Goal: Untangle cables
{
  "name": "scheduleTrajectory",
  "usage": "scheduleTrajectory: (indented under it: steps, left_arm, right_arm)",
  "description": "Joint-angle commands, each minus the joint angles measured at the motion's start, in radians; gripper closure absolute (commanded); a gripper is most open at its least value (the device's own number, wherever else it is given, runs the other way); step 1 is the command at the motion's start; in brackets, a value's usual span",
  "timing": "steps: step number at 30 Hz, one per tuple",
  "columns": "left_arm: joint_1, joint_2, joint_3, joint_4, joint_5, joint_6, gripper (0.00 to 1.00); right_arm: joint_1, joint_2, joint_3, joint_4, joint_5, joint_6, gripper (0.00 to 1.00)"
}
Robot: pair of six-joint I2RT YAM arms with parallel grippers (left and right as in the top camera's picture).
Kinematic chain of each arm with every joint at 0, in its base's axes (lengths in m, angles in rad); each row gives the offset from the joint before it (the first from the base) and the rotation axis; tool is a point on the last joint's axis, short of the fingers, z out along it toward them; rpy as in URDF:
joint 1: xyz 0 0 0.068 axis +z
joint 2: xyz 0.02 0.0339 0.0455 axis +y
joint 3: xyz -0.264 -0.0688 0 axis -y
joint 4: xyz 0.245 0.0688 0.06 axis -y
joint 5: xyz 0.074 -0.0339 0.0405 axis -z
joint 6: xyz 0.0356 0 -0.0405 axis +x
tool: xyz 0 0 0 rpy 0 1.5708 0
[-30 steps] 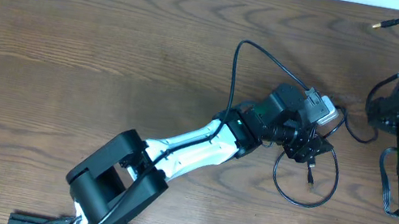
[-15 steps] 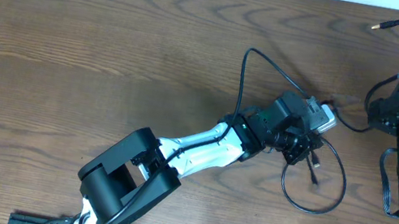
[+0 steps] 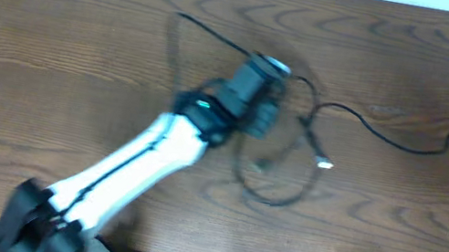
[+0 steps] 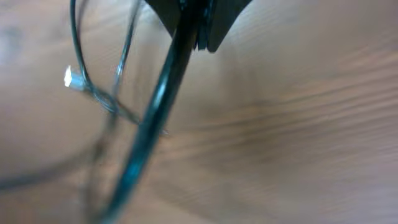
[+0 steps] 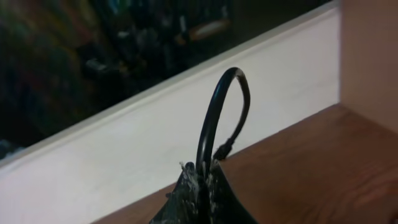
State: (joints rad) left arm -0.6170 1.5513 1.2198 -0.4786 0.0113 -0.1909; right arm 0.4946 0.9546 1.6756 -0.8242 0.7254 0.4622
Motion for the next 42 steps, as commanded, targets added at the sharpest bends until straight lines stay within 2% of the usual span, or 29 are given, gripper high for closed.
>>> scheduleTrajectory:
  steps: [1,12,18,22,27,33,42]
  left_arm:
    - [0.136,-0.105,0.009,-0.078,-0.117,-0.017,0.93]
    - [0.549,-0.369,0.009,-0.163,-0.123,0.021,0.93]
    - [0.750,-0.403,0.009,-0.241,-0.232,0.005,0.93]
    - [0.842,-0.400,0.009,-0.290,-0.208,0.007,0.93]
    - [0.857,-0.400,0.009,-0.294,-0.029,0.095,0.93]
    - [0.855,-0.400,0.009,-0.294,0.145,0.109,0.93]
    - [0.855,-0.401,0.009,-0.313,0.317,0.114,0.93]
  right_arm:
    - [-0.037,-0.003,0.013,-0.018,0.024,-0.014,0.99]
    - [-0.146,0.001,0.013,-0.116,0.023,-0.015,0.99]
    - [-0.208,0.021,0.013,-0.141,-0.016,-0.027,0.99]
    - [-0.241,0.048,0.013,-0.140,-0.066,-0.033,0.99]
    - [-0.262,0.098,0.013,-0.130,-0.113,-0.068,0.99]
    - [-0.327,0.209,0.013,-0.128,-0.195,-0.142,0.99]
    - [-0.594,0.370,0.013,-0.108,-0.426,-0.150,0.99]
